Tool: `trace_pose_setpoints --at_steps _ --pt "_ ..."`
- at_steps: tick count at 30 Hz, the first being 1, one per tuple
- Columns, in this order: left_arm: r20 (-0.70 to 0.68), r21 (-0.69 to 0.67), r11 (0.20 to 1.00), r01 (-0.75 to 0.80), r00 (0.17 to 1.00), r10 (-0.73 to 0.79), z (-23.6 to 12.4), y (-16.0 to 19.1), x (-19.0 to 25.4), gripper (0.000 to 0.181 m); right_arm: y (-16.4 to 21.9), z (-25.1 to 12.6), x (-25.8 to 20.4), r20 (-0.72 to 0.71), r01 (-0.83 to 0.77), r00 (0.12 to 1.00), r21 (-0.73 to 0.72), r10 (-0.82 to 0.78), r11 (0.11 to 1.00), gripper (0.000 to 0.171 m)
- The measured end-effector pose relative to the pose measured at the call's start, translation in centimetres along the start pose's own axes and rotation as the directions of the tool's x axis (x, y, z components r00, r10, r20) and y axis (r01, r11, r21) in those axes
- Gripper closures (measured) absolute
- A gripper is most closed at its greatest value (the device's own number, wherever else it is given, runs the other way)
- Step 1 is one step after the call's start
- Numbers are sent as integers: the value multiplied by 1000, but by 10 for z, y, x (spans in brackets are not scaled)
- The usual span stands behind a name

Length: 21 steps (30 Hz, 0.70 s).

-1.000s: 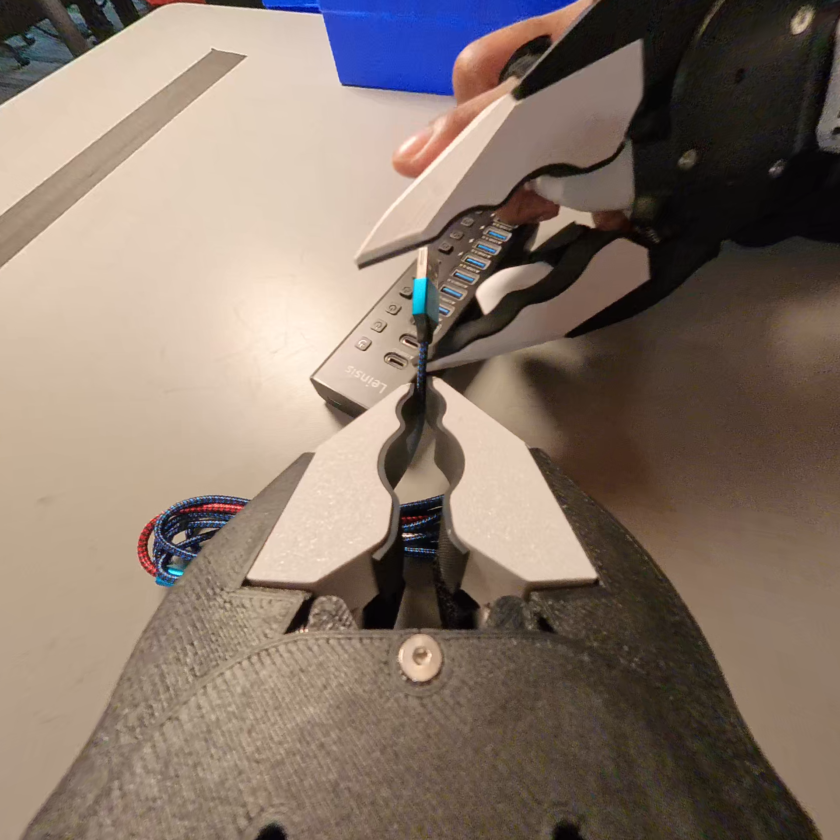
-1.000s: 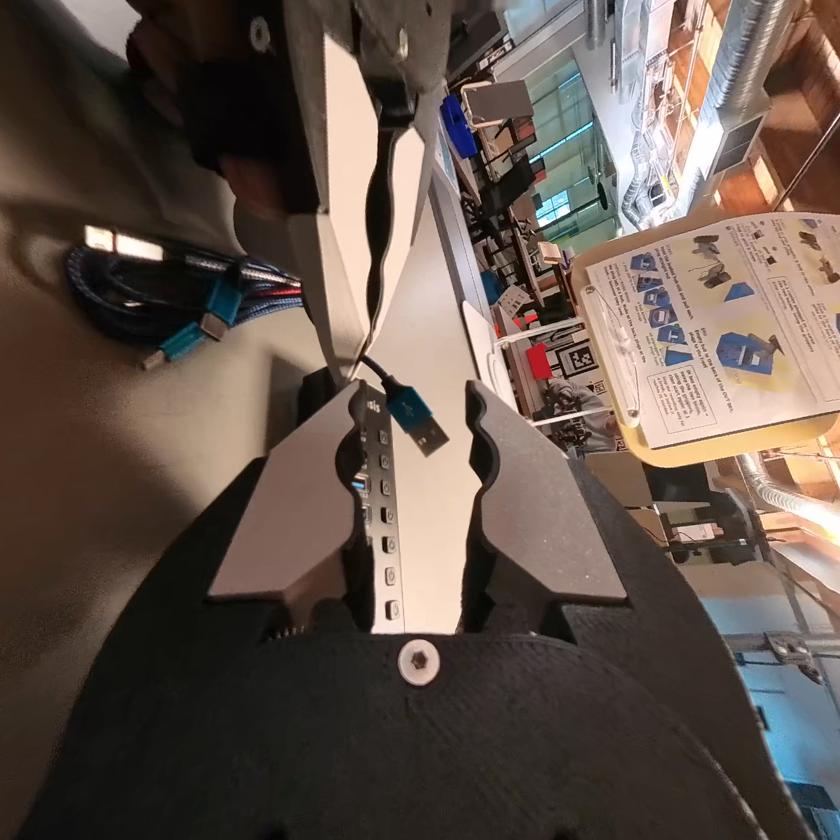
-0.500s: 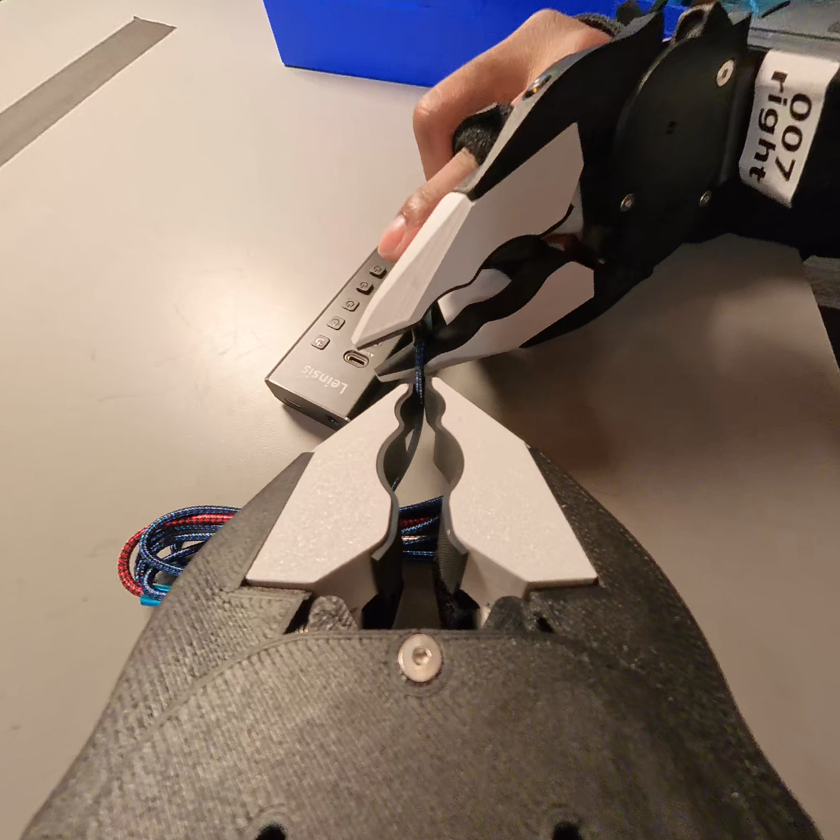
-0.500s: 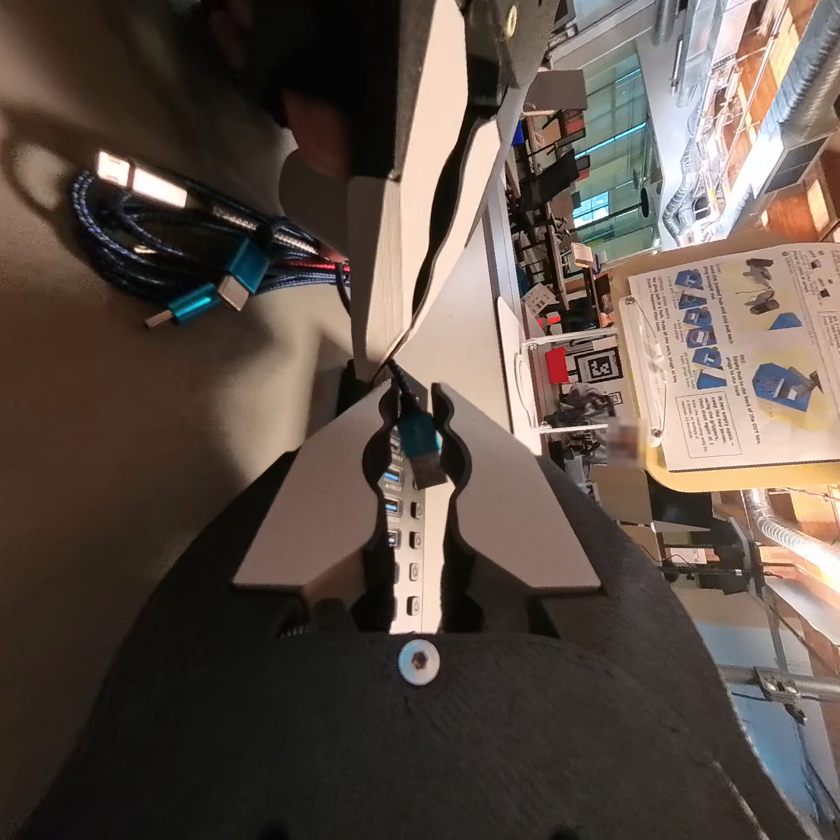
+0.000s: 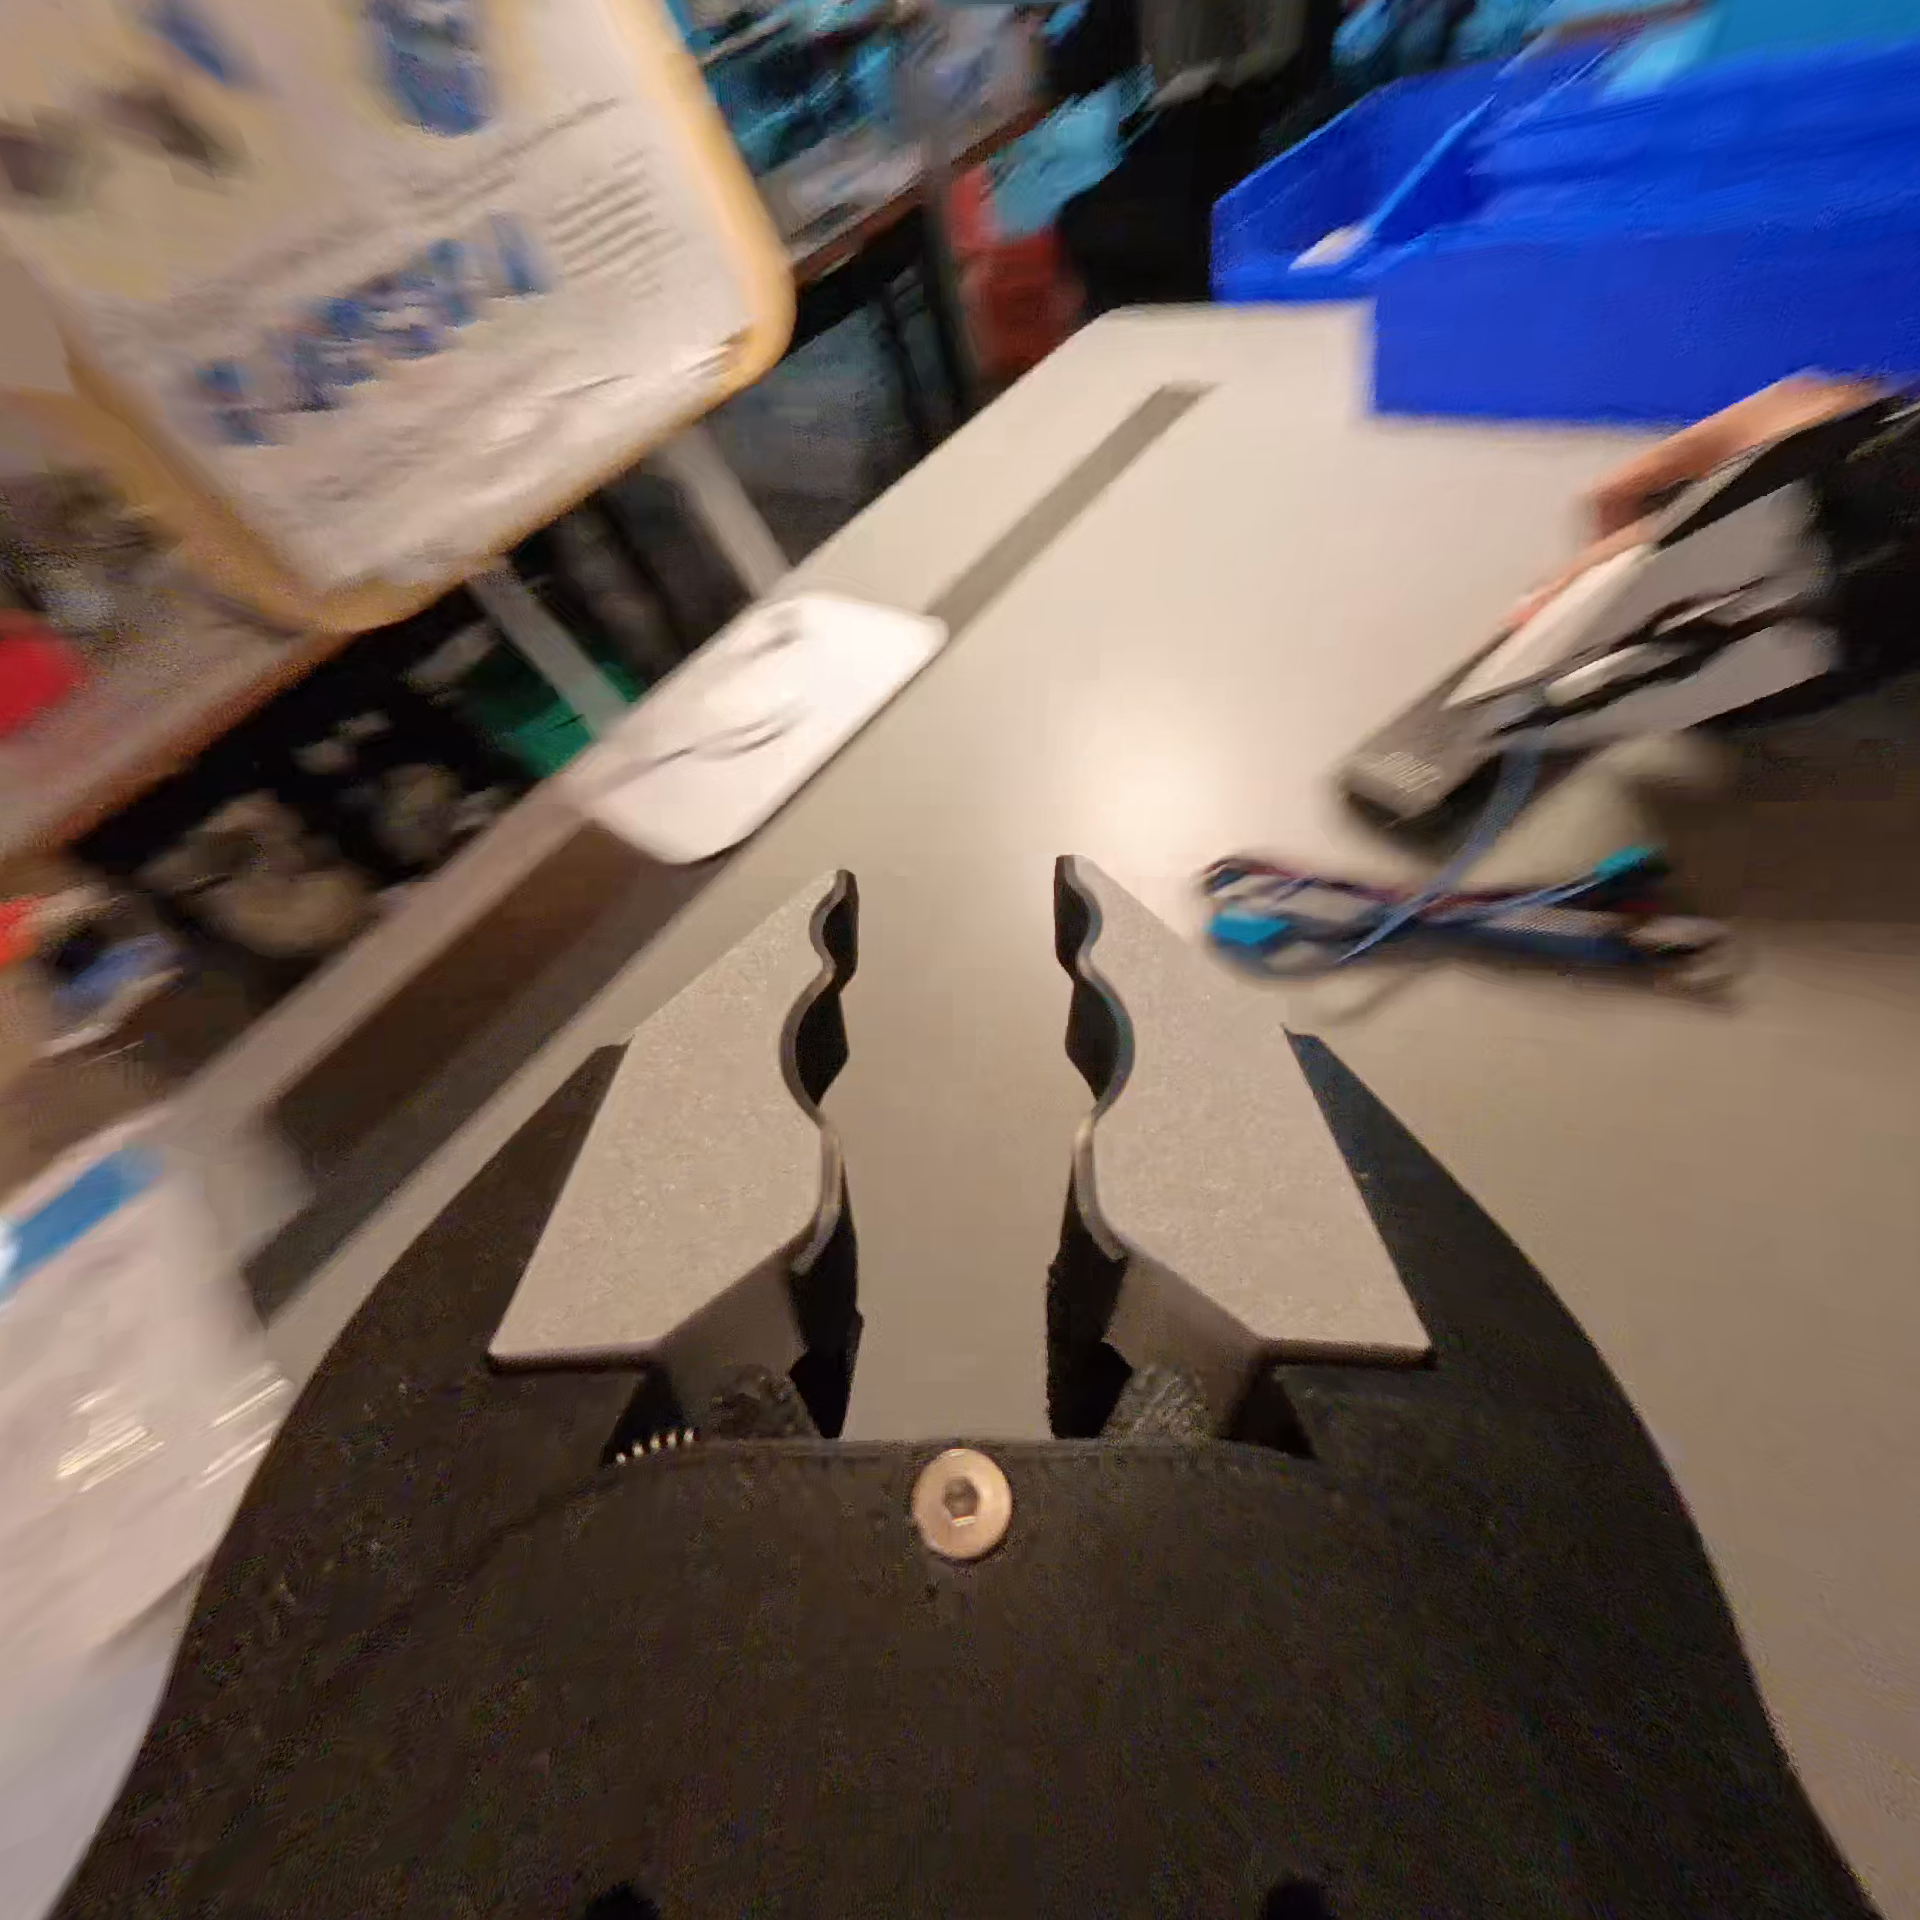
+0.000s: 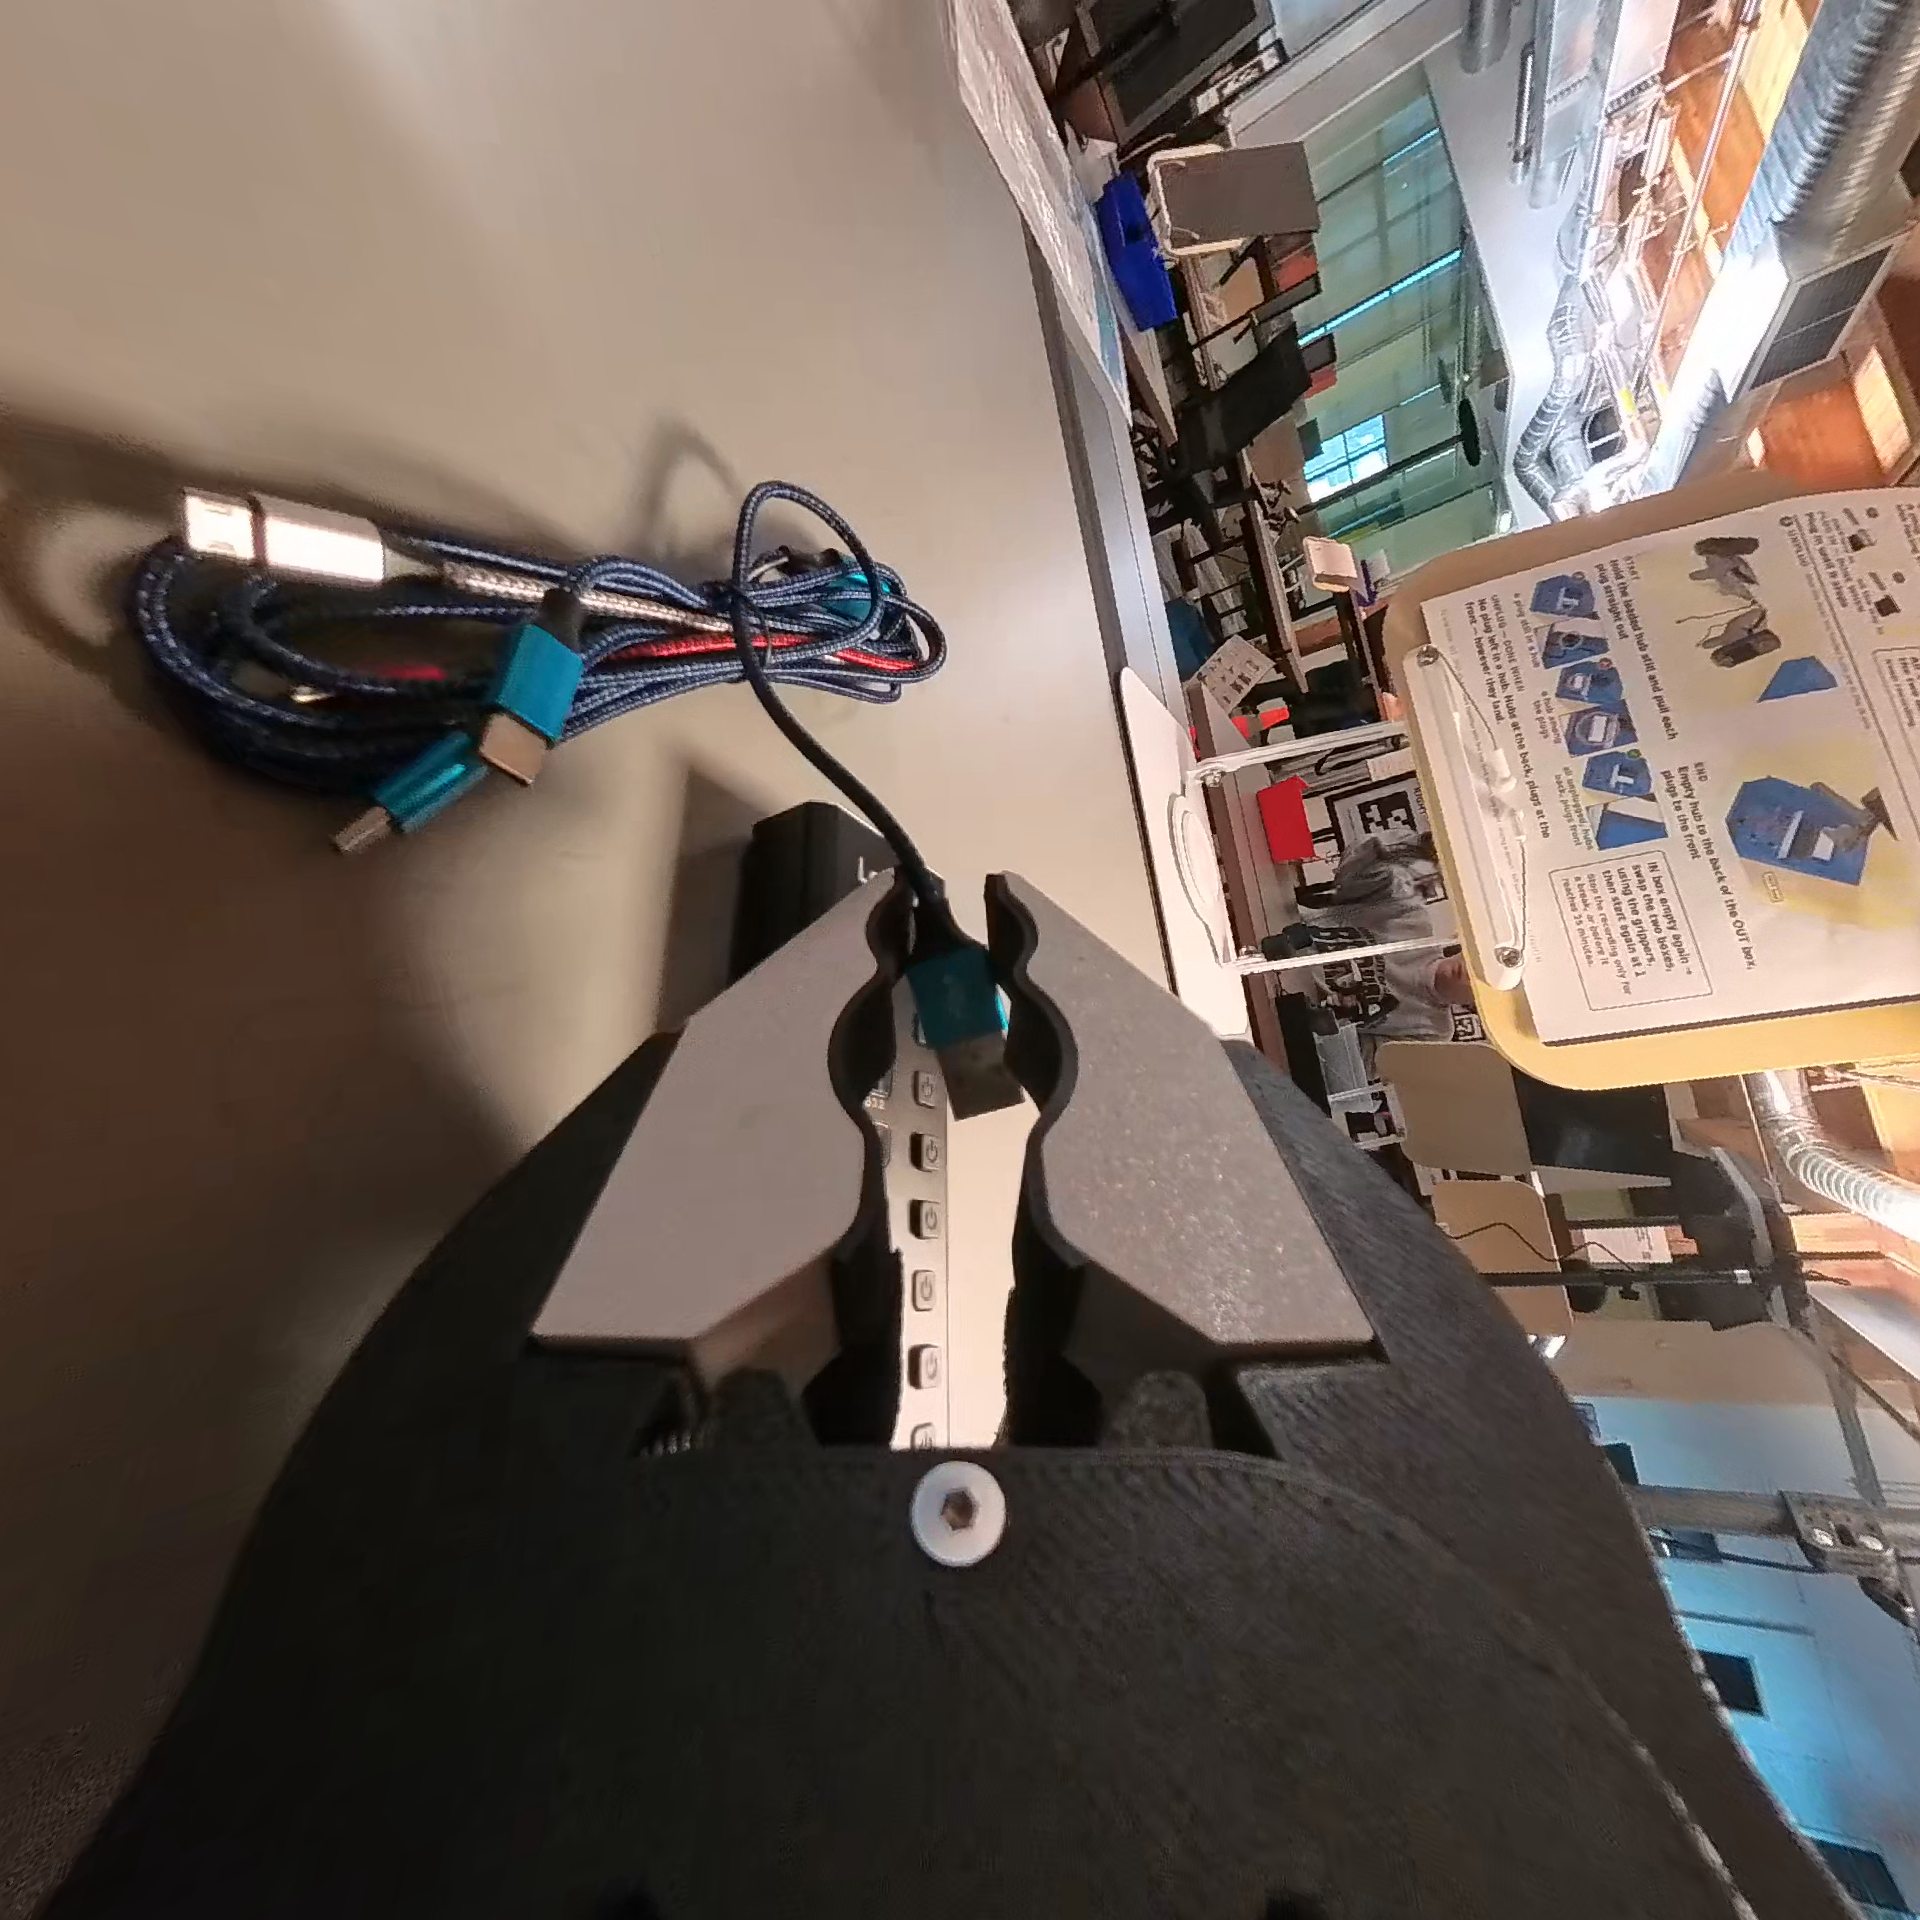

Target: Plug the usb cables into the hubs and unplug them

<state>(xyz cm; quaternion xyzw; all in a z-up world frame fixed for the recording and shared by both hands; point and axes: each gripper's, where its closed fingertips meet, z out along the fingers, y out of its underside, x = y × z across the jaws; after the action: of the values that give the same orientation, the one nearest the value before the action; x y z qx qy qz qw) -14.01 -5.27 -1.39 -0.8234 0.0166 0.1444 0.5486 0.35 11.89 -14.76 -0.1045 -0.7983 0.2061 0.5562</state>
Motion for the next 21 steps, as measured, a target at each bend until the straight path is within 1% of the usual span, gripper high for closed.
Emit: trace_pose_setpoints --at_steps 2,3,4,6,7,9,10,11,14,15,17,18,21 --pt "161 -171 979 -108 978 135 -45 23 -70 140 1 0 0 -1 3 1000 -2 -3 1000 157" --pt "211 -285 947 -148 954 213 -67 43 -106 140 2 0 0 -2 5 1000 -4 -5 1000 157" --pt "232 -408 897 -170 931 282 -88 67 -142 137 2 1 0 -3 7 1000 -5 -7 1000 157" --pt "175 -630 755 -183 913 368 -128 125 -200 137 2 1 0 -5 11 1000 -4 -11 1000 157" --pt "145 -716 675 -177 909 391 -146 153 -224 137 2 1 0 -6 14 1000 -2 -14 1000 157" --pt "42 -849 496 -181 913 405 -179 203 -256 137 3 1 1 -10 18 1000 1 -18 1000 157" --pt "-8 -888 416 -194 913 409 -190 221 -267 136 4 1 1 -12 20 1000 -1 -20 1000 157" --pt "-52 -907 364 -212 914 404 -194 234 -275 137 5 1 1 -15 22 1000 -4 -22 1000 157" --pt "-201 -920 257 -296 920 337 -194 264 -278 137 9 3 3 -22 19 1000 -13 -19 1000 156" --pt "-257 -927 190 -324 916 308 -198 274 -278 137 10 3 3 -21 16 1000 -18 -17 1000 156" --pt "-355 -926 28 -377 892 282 -210 290 -285 136 14 4 3 -23 13 1000 -30 -13 999 156" --pt "-385 -918 -19 -396 879 281 -211 293 -290 136 15 5 3 -22 11 1000 -34 -12 999 156" --pt "-438 -896 -37 -443 868 235 -200 304 -289 136 17 6 4 -24 2 1000 -36 -3 999 156"
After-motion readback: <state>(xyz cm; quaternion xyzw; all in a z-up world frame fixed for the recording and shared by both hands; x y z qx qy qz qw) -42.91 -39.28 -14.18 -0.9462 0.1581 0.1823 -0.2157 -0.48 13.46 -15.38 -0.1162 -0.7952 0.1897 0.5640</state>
